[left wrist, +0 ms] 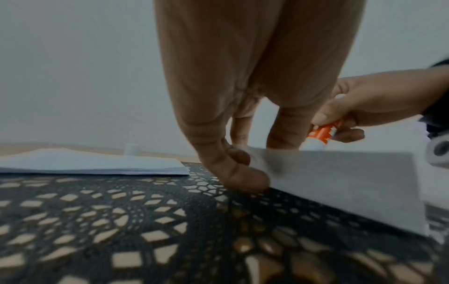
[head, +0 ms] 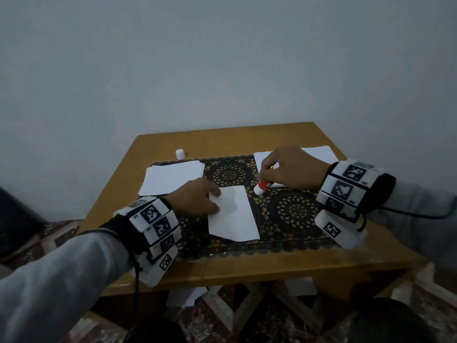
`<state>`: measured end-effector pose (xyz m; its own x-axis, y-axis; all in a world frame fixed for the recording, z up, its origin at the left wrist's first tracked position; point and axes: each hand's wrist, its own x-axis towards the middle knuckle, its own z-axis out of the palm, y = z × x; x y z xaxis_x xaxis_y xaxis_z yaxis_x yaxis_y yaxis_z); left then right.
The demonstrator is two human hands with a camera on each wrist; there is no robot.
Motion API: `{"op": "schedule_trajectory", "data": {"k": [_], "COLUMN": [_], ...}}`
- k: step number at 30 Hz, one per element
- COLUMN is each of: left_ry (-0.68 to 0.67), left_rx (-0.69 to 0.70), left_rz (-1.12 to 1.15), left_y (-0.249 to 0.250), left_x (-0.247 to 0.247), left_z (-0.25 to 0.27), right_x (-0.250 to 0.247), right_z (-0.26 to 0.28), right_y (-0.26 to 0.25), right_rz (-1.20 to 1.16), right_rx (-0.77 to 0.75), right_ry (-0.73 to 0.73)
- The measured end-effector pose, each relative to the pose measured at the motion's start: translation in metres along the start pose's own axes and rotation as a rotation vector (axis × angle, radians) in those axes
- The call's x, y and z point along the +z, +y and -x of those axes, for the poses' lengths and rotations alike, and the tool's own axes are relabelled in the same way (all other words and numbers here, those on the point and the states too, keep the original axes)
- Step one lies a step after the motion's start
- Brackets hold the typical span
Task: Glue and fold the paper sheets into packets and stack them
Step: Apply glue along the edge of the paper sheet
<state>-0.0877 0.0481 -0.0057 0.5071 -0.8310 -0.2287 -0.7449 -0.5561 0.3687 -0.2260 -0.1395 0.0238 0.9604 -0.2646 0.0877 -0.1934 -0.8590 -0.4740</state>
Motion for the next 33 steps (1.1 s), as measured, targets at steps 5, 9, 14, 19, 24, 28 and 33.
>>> {"op": "schedule_trajectory", "data": {"k": [5, 9, 14, 19, 24, 28, 33], "left_ry": [-0.064, -0.072, -0.089, -0.096, -0.11, -0.104, 0.12], "left_rx": [-0.026, -0.012, -0.012, -0.017, -0.023, -0.014, 0.124], "left_rz": [-0.042, -0.07, -0.084, -0.07, -0.079, -0.12, 0.056], "left_y": [-0.006, -0.004, -0.002, 0.0, 0.0, -0.001, 0.0], "left_x": [0.009, 0.008, 0.007, 0.007, 0.007, 0.008, -0.003], "left_z": [0.001, 0.0, 0.001, 0.0, -0.003, -0.008, -0.02], "right_x": [0.016, 0.034, 0.043, 0.042, 0.039, 0.042, 0.042], "right_z": [-0.023, -0.04, -0.052, -0.043, -0.017, 0.006, 0.027], "right_y": [-0.004, -0.006, -0.008, -0.009, -0.017, -0.025, -0.03], "right_rz": [0.043, 0.086, 0.097, 0.11, 0.085, 0.076, 0.059], "right_rx": [0.012, 0.041, 0.055, 0.029, -0.013, -0.034, -0.059], "right_ry": [-0.004, -0.031, -0.031, -0.072, -0.143, -0.202, -0.284]}}
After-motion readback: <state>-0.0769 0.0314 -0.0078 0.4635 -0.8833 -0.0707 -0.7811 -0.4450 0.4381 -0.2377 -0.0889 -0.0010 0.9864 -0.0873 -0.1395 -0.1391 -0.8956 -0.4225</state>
